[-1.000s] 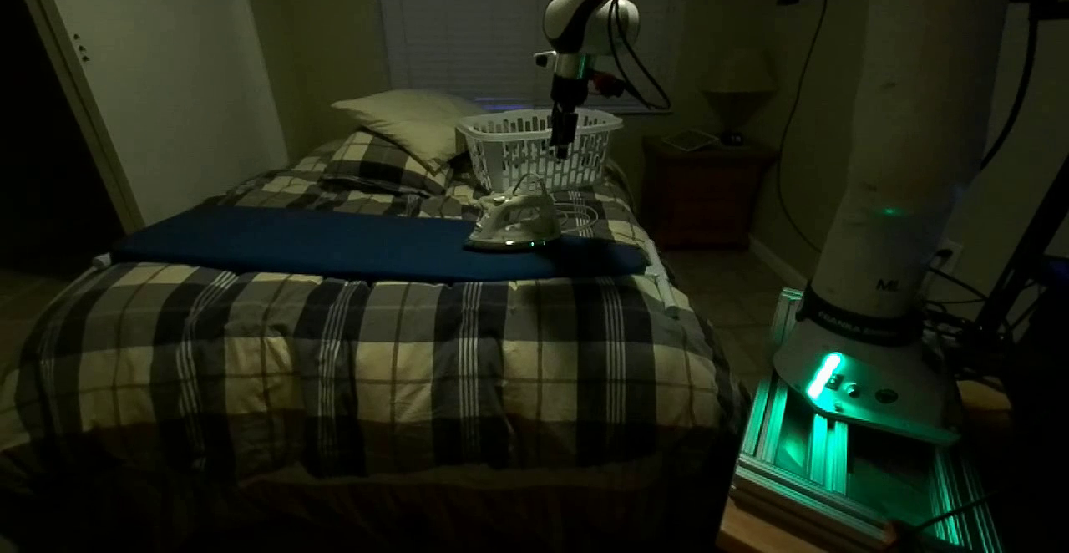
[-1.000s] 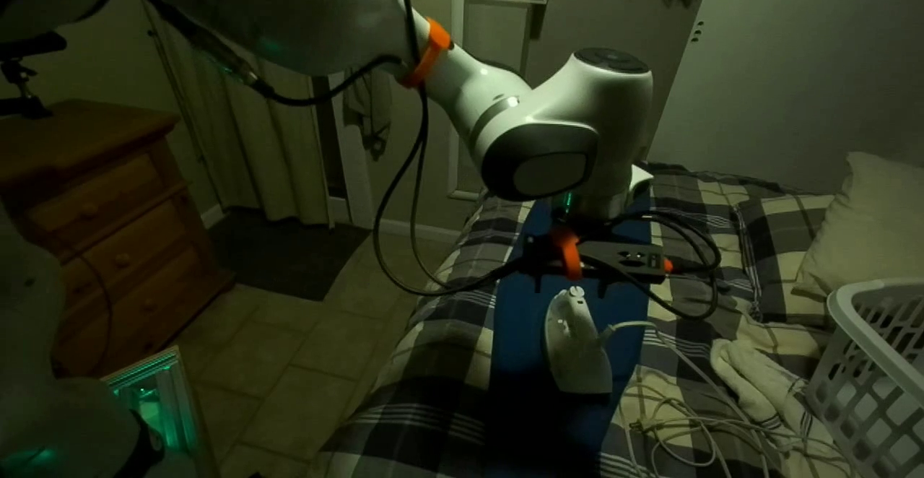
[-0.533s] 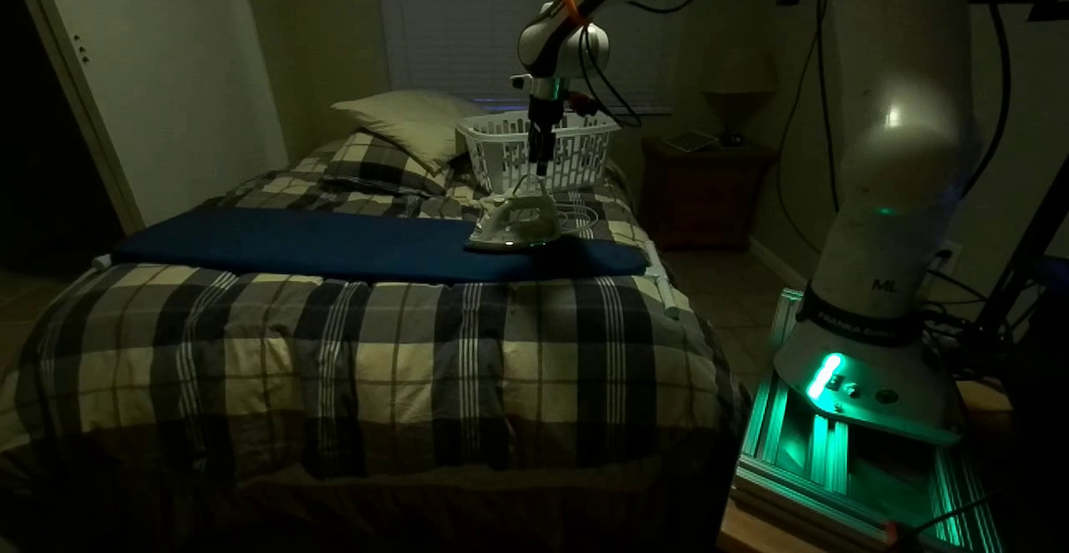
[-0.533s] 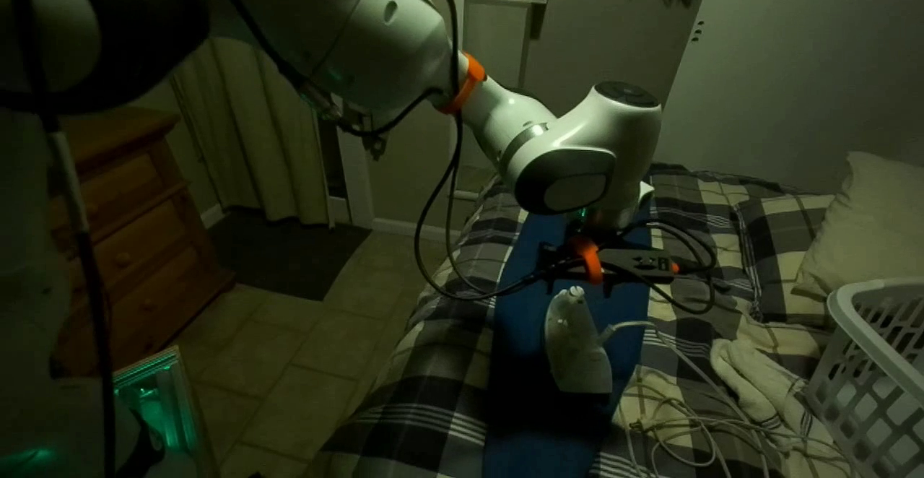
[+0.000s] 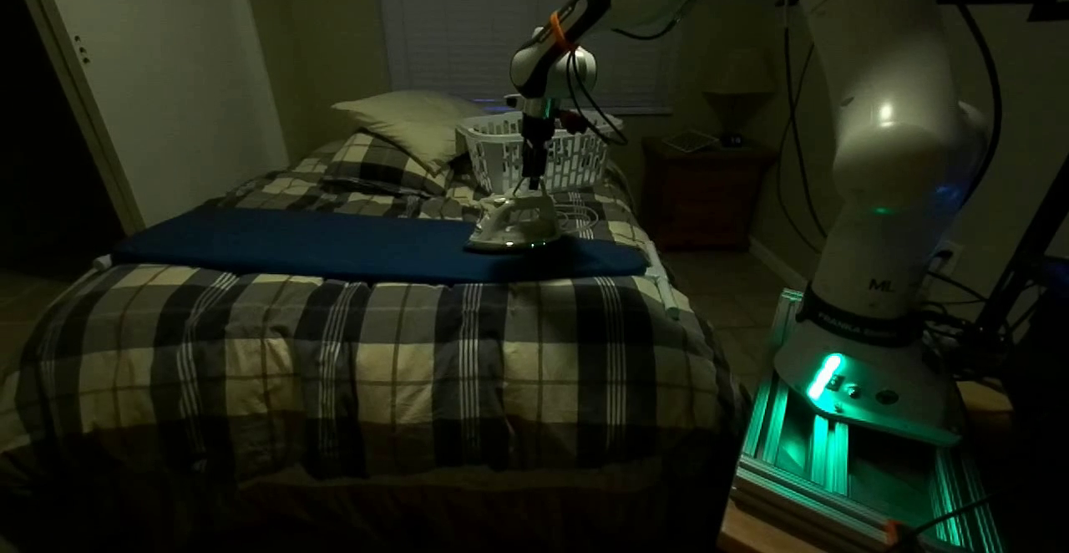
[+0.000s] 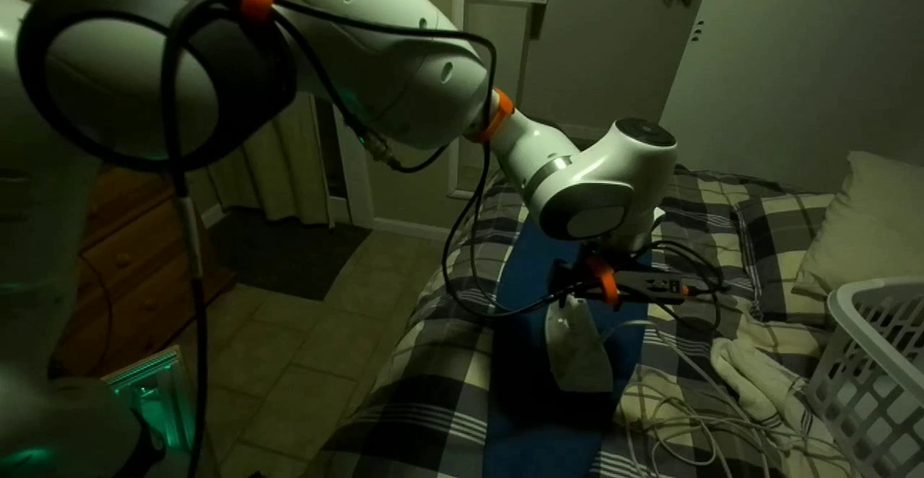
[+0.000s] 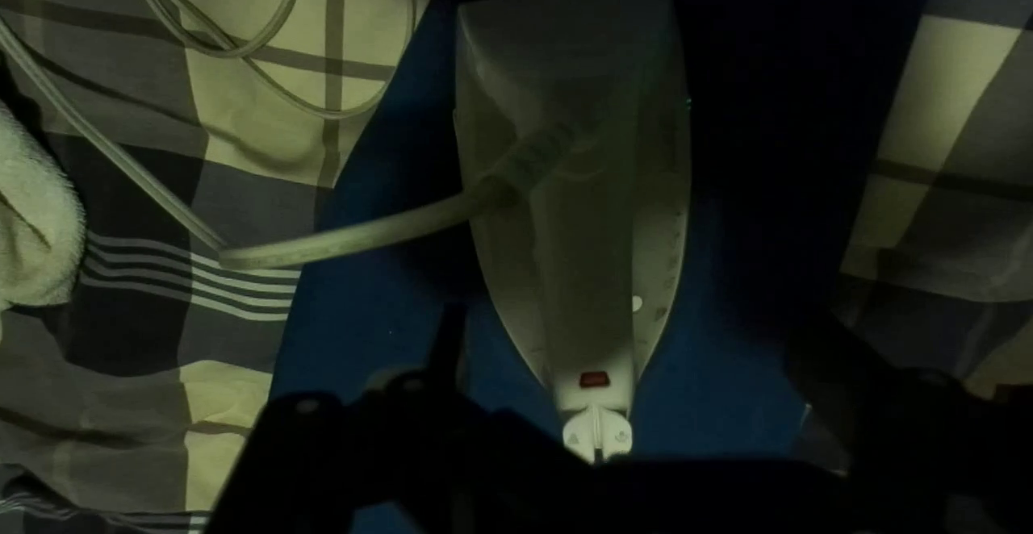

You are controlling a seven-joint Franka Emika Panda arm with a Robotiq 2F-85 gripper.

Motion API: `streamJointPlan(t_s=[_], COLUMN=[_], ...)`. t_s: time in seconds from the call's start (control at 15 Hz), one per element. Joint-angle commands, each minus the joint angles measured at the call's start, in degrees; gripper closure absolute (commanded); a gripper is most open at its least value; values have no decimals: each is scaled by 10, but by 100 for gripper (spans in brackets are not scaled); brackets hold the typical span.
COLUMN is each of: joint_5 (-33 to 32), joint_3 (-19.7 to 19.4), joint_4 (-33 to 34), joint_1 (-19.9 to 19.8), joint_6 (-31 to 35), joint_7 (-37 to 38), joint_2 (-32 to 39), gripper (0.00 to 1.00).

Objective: Slide the iron from right to left along the ironing board twice

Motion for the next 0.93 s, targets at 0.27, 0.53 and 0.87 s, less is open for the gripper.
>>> streamJointPlan(t_s=[0.27,0.53,0.87], joint_5=[14,18,7], joint_3=[33,48,48], joint_4=[51,58,55], joint_1=[-24,-33,-29], joint_6=[29,44,58], joint_7=[1,5,18], joint_2=[63,82,85], gripper=[0,0,41])
